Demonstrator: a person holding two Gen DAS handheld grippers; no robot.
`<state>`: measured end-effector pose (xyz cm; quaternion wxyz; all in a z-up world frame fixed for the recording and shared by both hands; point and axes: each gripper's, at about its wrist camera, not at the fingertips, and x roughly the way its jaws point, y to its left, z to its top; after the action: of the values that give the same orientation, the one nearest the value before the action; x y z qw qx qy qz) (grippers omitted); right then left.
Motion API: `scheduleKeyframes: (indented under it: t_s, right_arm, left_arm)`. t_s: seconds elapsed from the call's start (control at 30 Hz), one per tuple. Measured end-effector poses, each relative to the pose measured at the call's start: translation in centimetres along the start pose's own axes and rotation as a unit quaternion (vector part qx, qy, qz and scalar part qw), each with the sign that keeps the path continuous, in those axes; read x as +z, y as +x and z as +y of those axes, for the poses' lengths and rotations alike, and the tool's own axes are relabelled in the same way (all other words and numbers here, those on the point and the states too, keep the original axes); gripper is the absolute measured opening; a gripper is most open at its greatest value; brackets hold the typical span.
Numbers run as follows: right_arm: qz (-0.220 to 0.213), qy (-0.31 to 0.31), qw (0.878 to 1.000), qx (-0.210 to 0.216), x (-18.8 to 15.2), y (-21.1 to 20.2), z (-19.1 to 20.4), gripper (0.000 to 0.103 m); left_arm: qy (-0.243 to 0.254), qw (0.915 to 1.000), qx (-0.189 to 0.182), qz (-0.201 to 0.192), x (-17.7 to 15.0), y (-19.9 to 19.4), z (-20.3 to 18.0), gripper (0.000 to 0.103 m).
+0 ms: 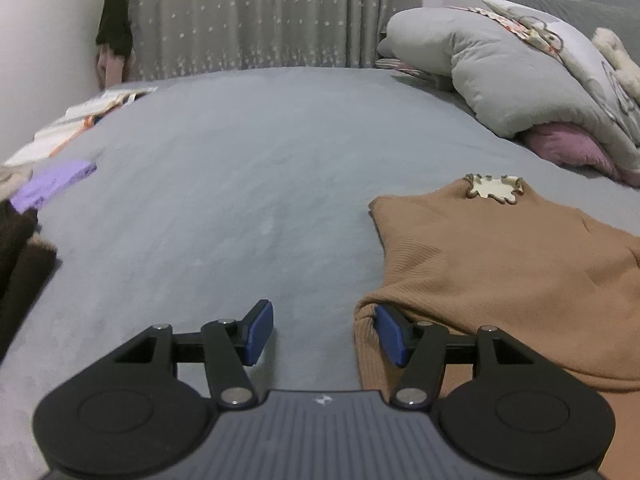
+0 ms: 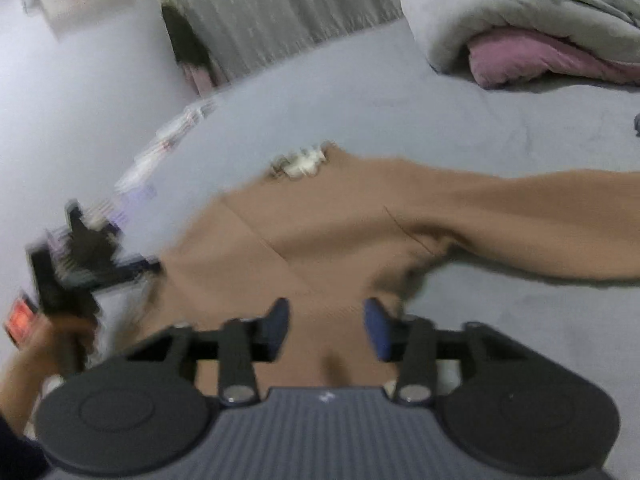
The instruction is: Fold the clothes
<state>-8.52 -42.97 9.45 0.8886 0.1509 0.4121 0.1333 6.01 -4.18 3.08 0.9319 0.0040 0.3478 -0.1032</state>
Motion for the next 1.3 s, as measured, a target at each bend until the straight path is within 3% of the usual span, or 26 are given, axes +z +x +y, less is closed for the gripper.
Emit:
scheduleKeyframes:
  t_s: [0.17,0.3,0.4,0.47,0.53,0.7,0.8,0.9,0.93,1.0,1.13,1.23,1.3]
  right_arm:
    - [0.052,-0.051,0.997,-0.016,-1.1,1.1,1.1,0.044]
    - [0.094,-0.091,0.991,-0.029,-2.1,1.9,2.0,0.043]
    - [0.122,-0.125,0.984,-0.04,-2.7,2.3,2.9,0.045]
    - [0.115,-0.123,0.985,-0.036,-2.6,1.7,3.0,0.053]
    - [0.082,-0.11,0.99,-0.041,-2.0,0.4,2.3,0.061]
    - [0.042,-0.12,0.991,-0.043,-1.9,-1.1,2.5,0.064]
    - [0.05,-0.188,0.98,-0.036,-2.8,-0.6,4.7,0.056]
    - [0.074,-0.264,0.96,-0.053,-4.1,0.8,6.8,0.032]
    - [0.082,-0.282,0.954,-0.066,-4.5,1.3,7.2,0.027]
    - [0.101,-0.33,0.931,-0.117,-5.9,2.9,7.9,0.028]
    - [0.091,-0.343,0.925,-0.133,-6.1,3.1,8.1,0.027]
    - [0.093,-0.346,0.922,-0.143,-6.2,3.2,8.2,0.007]
    - [0.092,-0.347,0.922,-0.147,-6.1,2.8,8.4,0.005]
  left_arm:
    - [-0.054,0.9985,-0.004,0.008,-0.1,0.0,1.2,0.059]
    - [-0.072,0.9959,0.054,0.002,-0.3,-0.4,2.2,0.058]
    - [-0.085,0.9951,0.051,0.002,-0.3,-0.6,3.2,0.057]
    - [-0.106,0.9943,0.002,-0.01,-0.1,-1.4,3.6,0.057]
    - [-0.095,0.9952,-0.009,-0.022,0.0,-1.9,3.0,0.058]
    - [-0.058,0.9957,-0.045,-0.056,0.4,-3.7,-0.6,0.062]
    - [-0.038,0.9951,-0.067,-0.061,0.3,-3.4,-3.5,0.069]
    - [-0.003,0.9973,-0.062,-0.039,0.0,-2.4,-5.7,0.069]
    - [0.003,0.9979,-0.058,-0.028,-0.3,-1.9,-6.2,0.069]
    - [0.006,0.9988,-0.049,-0.005,-0.7,-0.8,-6.4,0.069]
    - [-0.002,0.9985,-0.052,0.019,-0.8,0.4,-6.1,0.069]
    - [-0.022,0.9978,-0.056,0.027,-0.6,0.7,-5.7,0.069]
    - [-0.032,0.9973,-0.058,0.031,-0.7,0.7,-5.5,0.069]
